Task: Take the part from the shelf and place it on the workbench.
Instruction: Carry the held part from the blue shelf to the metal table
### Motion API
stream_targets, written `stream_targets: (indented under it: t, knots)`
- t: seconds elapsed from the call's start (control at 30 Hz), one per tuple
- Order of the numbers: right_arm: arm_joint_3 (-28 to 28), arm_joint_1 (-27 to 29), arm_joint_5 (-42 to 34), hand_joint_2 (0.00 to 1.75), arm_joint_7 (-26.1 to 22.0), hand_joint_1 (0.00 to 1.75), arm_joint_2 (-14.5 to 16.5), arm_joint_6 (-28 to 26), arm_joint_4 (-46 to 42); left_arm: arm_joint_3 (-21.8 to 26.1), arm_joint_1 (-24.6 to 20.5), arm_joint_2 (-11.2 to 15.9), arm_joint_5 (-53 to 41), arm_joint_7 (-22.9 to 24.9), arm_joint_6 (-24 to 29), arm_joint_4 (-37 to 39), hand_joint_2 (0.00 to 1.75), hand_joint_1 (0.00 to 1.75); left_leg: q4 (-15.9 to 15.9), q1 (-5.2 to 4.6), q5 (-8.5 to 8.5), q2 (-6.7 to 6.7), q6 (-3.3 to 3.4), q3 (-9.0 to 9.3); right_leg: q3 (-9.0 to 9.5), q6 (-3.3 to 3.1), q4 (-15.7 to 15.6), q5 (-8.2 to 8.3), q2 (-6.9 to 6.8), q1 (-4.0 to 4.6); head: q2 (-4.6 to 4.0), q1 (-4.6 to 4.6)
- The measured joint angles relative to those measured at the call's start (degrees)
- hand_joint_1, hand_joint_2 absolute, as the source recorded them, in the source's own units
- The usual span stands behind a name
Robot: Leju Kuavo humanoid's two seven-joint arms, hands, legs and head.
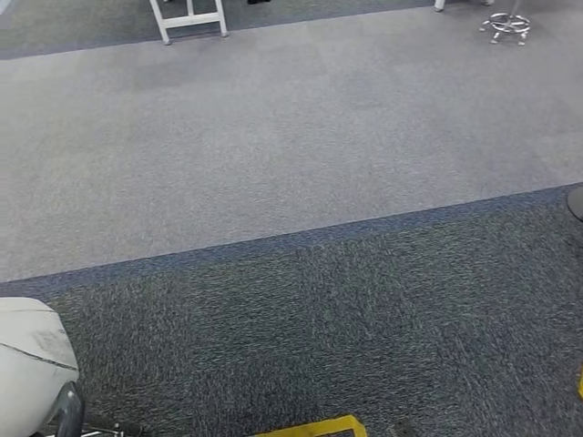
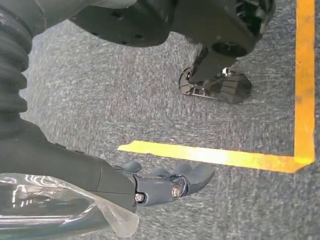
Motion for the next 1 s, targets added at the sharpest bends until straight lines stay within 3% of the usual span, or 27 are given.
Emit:
stream_targets:
  t: [0.07, 0.1, 0.17, 0.2, 0.27, 0.33, 0.37, 0.4, 0.43, 0.47, 0.53, 0.6, 0.63, 0.7, 0.77, 0.83, 0.9, 0.93, 1.0]
  knots:
    - [0.0, -0.2, 0.0, 1.75, 0.0, 0.00, 0.0, 0.0, 0.0, 0.0, -0.1, 0.0, 0.0, 0.0, 0.0, 0.0, 1.75, 1.75, -7.0, -0.43, 1.59, 2.26, 0.59, 4.19, 0.23, 0.44, 0.2, 0.19, -1.31, 0.19, 0.00, 0.04]
    - [0.0, -0.3, 0.0, 1.75, 0.0, 0.00, 0.0, -0.2, 0.0, 0.0, 0.0, 0.0, 0.0, 0.0, 0.1, 0.0, 1.75, 1.75, -8.5, -0.68, 1.74, 2.86, 0.97, 4.79, 0.31, 0.70, 0.3, 0.30, -1.87, 0.25, 0.00, 0.04]
    - [0.0, -0.5, -0.1, 1.75, 0.0, 0.00, 0.4, -1.3, 0.0, 0.0, 0.2, 0.0, 0.0, 0.0, 0.3, 0.0, 1.75, 1.75, -8.8, -0.96, 1.98, 2.09, 1.81, 4.33, 0.21, 1.31, 0.3, 0.47, -2.78, 0.20, 0.00, 0.07]
    - [0.0, -0.6, -0.2, 1.75, 0.0, 0.00, 0.6, -2.0, 0.0, 0.1, 0.3, 0.0, 0.1, 0.0, 0.5, -0.1, 1.75, 1.75, -9.0, -0.92, 2.25, 1.62, 2.22, 4.21, 0.03, 1.62, 0.5, 0.20, -2.19, 0.09, 0.00, 0.09]
    - [0.0, -0.7, -0.2, 1.75, -0.1, 0.00, 1.2, -3.1, 0.0, 0.1, 0.2, -0.1, 0.3, 0.0, 0.9, -0.1, 1.75, 1.75, -9.5, -0.75, 2.88, 0.65, 3.12, 4.00, -1.59, 2.05, 3.7, -2.06, 1.18, -0.10, 0.00, 0.26]
    - [0.0, -0.5, -0.2, 1.75, -0.2, 0.00, 1.6, -3.3, 0.0, 0.2, 0.0, -0.1, 0.7, 0.0, 1.2, -0.2, 1.75, 1.75, -9.5, -0.84, 3.28, -0.47, 3.67, 3.52, -5.15, 2.11, 11.3, -5.91, 4.42, -0.18, 0.00, 0.41]
    - [0.0, -0.3, -0.2, 1.75, -0.2, 0.00, 1.7, -3.4, 0.0, 0.2, 0.0, -0.1, 1.1, 0.0, 1.4, -0.2, 1.75, 1.75, -9.5, -0.97, 3.41, -1.16, 3.82, 3.30, -6.87, 2.11, 15.1, -7.26, 4.90, -0.17, 0.00, 0.43]
    - [0.0, -0.1, -0.2, 1.75, -0.1, 0.00, 1.8, -3.3, 0.1, 0.2, 0.0, -0.1, 1.6, 0.0, 1.9, -0.3, 1.75, 1.75, -9.4, -1.08, 3.52, -1.90, 3.87, 3.15, -7.83, 2.09, 17.1, -7.56, 5.05, -0.17, 0.00, 0.42]
    - [0.0, 0.0, -0.1, 1.75, -0.2, 0.00, 1.8, -3.3, 0.1, 0.1, 0.0, -0.1, 2.2, 0.0, 2.6, -0.4, 1.75, 1.75, -9.3, -1.15, 3.60, -2.71, 3.88, 3.05, -7.74, 2.05, 17.0, -6.70, 5.13, -0.16, 0.00, 0.41]
    - [0.0, 0.0, -0.1, 1.75, -0.2, 0.00, 1.8, -3.4, 0.1, 0.1, 0.0, -0.1, 2.7, 0.0, 3.5, -0.6, 1.75, 1.75, -9.1, -1.17, 3.62, -3.51, 3.81, 3.01, -6.50, 1.98, 14.5, -4.85, 5.38, -0.19, 0.00, 0.41]
    - [0.0, 0.0, 0.0, 1.75, -0.2, 0.00, 1.9, -3.4, 0.1, -0.1, -0.1, 0.0, 3.3, 0.0, 5.6, -1.4, 1.75, 1.75, -8.5, -1.19, 3.46, -4.95, 3.49, 2.82, -2.63, 1.85, 6.5, -1.19, 7.79, -0.42, 0.00, 0.42]
    - [-0.1, 0.0, 0.0, 1.75, -0.4, 0.00, 2.0, -3.7, 0.1, -0.6, -0.3, 0.1, 3.5, 0.0, 8.2, -2.4, 1.75, 1.75, -7.9, -1.12, 3.41, -6.22, 2.88, 2.13, -0.25, 1.70, 1.8, -0.40, 10.20, -0.62, 0.00, 0.38]
    - [-0.1, 0.0, 0.0, 1.75, -0.5, 0.00, 2.0, -3.7, 0.1, -0.9, -0.4, 0.2, 3.4, 0.0, 9.5, -3.0, 1.75, 1.75, -7.7, -1.04, 3.55, -6.87, 2.49, 1.67, 0.02, 1.56, 1.3, -0.70, 10.47, -0.58, 0.00, 0.36]
    - [-0.1, 0.1, 0.1, 1.75, -0.6, 0.00, 2.2, -3.8, 0.1, -1.5, -0.4, 0.4, 3.1, 0.0, 11.5, -4.1, 1.75, 1.75, -7.3, -0.79, 3.71, -7.58, 1.82, 1.02, 0.20, 1.01, 1.0, -0.48, 9.07, -0.54, 0.00, 0.36]
    - [-0.2, 0.1, 0.2, 1.75, -0.6, 0.00, 2.5, -3.9, 0.1, -1.8, -0.5, 0.6, 2.7, 0.0, 12.2, -5.0, 1.75, 1.75, -4.7, -0.81, 1.98, -5.41, 1.26, -0.27, 0.25, 0.39, 0.7, -0.18, 7.42, -0.67, 0.00, 0.10]
    - [-0.2, 0.2, 0.2, 1.75, -0.7, 0.00, 2.6, -3.9, 0.1, -2.3, -0.7, 0.8, 2.5, 0.0, 12.3, -5.4, 1.75, 1.75, 2.2, -0.70, -1.80, -2.53, 0.65, -3.46, 0.18, 0.13, 0.6, -0.16, 5.60, -0.65, 0.00, -0.14]
    - [-0.3, 0.3, 0.2, 1.75, -0.7, 0.00, 2.7, -3.9, 0.1, -2.6, -0.7, 1.0, 2.3, 0.0, 12.3, -5.5, 1.75, 1.75, 8.4, -0.36, -4.16, -1.77, 0.17, -6.26, 0.07, 0.11, 0.7, -0.14, 3.62, -0.61, 0.00, -0.16]
    - [-0.3, 0.3, 0.2, 1.75, -0.7, 0.00, 2.7, -3.9, 0.1, -2.7, -0.7, 1.1, 2.2, 0.0, 12.3, -5.5, 1.75, 1.75, 8.8, -0.19, -3.78, -1.64, 0.03, -6.30, 0.04, 0.12, 0.7, -0.12, 2.73, -0.61, 0.00, -0.16]
    - [-0.4, 0.1, 0.2, 1.75, -0.7, 0.00, 2.7, -3.9, 0.1, -3.0, -0.7, 1.4, 1.8, 0.0, 12.3, -5.7, 1.75, 1.75, 3.0, 0.01, -0.33, -0.82, 0.00, -3.08, 0.13, 0.19, 0.7, -0.13, 1.26, -0.62, 0.00, -0.17]
